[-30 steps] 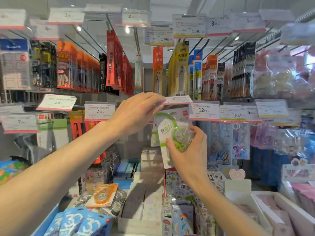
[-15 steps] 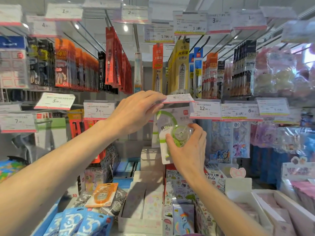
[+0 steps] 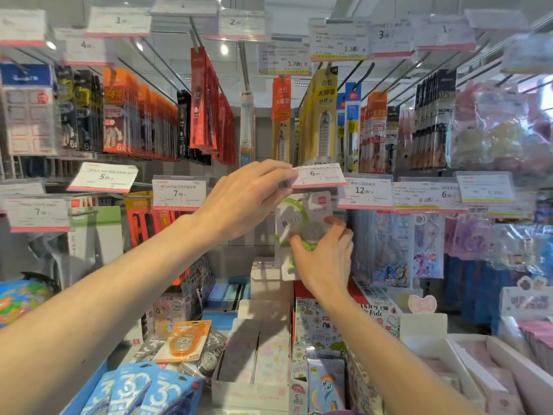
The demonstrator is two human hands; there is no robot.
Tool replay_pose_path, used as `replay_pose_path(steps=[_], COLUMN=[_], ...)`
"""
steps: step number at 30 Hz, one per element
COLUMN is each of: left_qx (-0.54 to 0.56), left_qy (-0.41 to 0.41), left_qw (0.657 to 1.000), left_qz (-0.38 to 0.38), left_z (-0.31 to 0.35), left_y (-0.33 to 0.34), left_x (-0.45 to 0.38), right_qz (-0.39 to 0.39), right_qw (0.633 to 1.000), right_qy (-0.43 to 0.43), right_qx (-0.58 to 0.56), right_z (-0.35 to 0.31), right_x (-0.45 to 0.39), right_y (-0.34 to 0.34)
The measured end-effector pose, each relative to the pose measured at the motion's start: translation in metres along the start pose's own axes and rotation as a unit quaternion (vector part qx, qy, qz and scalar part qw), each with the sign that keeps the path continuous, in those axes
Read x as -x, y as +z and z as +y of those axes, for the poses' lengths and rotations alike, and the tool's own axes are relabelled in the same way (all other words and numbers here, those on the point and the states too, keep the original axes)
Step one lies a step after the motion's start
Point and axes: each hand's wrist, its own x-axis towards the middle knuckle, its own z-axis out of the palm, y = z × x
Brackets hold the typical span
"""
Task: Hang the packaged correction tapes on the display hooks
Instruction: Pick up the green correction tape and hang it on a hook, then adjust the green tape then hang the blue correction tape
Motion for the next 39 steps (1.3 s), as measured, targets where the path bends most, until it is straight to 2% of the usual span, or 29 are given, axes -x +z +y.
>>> replay_pose_path(steps=[6, 14, 19, 25, 28, 32, 36, 39], left_qx=[-0.015, -0.014, 0.036, 0.087, 0.082, 0.08, 0.073, 0.06], left_qy=[-0.004, -0.009, -0.054, -0.166, -0.232, -0.293, -0.309, -0.289], left_qw=[1.0, 1.0, 0.998, 0.982, 0.963, 0.919, 0.876, 0.867], left_qz=[0.003, 0.011, 0.016, -0.039, -0.107, -0.252, -0.364, -0.401], left_z=[0.004, 0.008, 0.014, 0.017, 0.014, 0.012, 0.016, 0.016], left_y=[0.001, 0.002, -0.001, 0.004, 0.014, 0.025, 0.036, 0.041], left_x=[0.004, 0.013, 0.053, 0.146, 0.202, 0.266, 0.313, 0.331], right_qz=[-0.061, -0.063, -0.09, -0.2, -0.283, -0.396, -0.545, -0.617], right_qw=[0.997, 0.997, 0.995, 0.978, 0.945, 0.876, 0.761, 0.693], right_qy=[0.039, 0.042, 0.027, -0.049, -0.135, -0.226, -0.262, -0.262], right_qx=[0.033, -0.003, -0.032, 0.025, 0.089, 0.155, 0.233, 0.265], right_z=[0.002, 0.01, 0.024, 0.04, 0.037, 0.022, 0.015, 0.02], right_x=[-0.021, -0.018, 0.0, 0.043, 0.065, 0.091, 0.123, 0.144], right_y=[0.021, 0.024, 0.006, -0.007, 0.002, 0.028, 0.064, 0.084])
